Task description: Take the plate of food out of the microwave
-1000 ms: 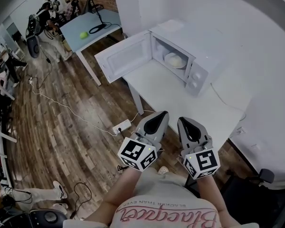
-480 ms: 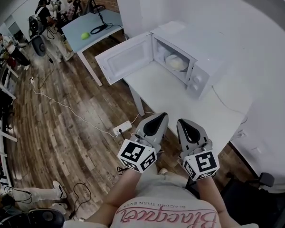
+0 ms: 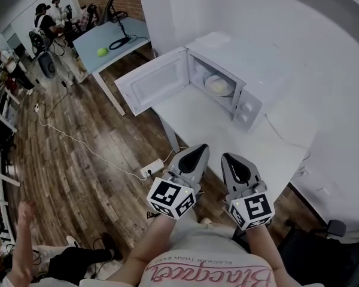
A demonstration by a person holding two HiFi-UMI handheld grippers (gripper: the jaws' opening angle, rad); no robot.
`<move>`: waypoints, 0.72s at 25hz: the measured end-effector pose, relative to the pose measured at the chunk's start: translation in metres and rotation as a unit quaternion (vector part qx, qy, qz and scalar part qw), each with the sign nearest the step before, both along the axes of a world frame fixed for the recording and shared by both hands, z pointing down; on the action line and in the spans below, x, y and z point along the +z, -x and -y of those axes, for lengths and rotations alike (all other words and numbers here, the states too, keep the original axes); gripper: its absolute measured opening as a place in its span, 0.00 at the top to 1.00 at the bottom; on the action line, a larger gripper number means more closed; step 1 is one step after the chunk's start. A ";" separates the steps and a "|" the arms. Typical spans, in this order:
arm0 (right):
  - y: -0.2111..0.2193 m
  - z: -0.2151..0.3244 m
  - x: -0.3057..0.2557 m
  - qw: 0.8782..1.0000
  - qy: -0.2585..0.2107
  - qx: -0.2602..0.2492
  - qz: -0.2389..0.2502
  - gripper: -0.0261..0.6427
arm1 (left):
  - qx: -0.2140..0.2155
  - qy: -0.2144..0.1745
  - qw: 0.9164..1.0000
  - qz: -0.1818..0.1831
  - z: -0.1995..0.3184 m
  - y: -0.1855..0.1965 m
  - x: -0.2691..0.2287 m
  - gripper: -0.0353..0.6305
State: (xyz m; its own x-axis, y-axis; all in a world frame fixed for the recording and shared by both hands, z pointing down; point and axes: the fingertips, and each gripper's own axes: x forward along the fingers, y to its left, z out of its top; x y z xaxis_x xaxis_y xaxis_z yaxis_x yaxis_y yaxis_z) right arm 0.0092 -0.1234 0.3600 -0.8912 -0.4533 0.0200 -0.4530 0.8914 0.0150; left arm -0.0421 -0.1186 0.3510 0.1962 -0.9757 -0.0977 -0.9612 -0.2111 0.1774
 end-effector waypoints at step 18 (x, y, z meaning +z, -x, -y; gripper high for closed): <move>0.038 0.043 0.012 0.999 0.014 0.043 -0.005 0.94 | 0.033 0.008 0.999 0.007 0.048 0.047 0.009 0.94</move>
State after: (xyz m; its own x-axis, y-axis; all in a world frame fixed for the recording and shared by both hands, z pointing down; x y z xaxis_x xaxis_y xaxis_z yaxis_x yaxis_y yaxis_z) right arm -0.0286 -0.1665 0.3717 -0.8482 -0.5279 0.0426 -0.5286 0.8489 -0.0043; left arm -0.0886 -0.1667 0.3599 0.2614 -0.9620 -0.0787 -0.9477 -0.2713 0.1681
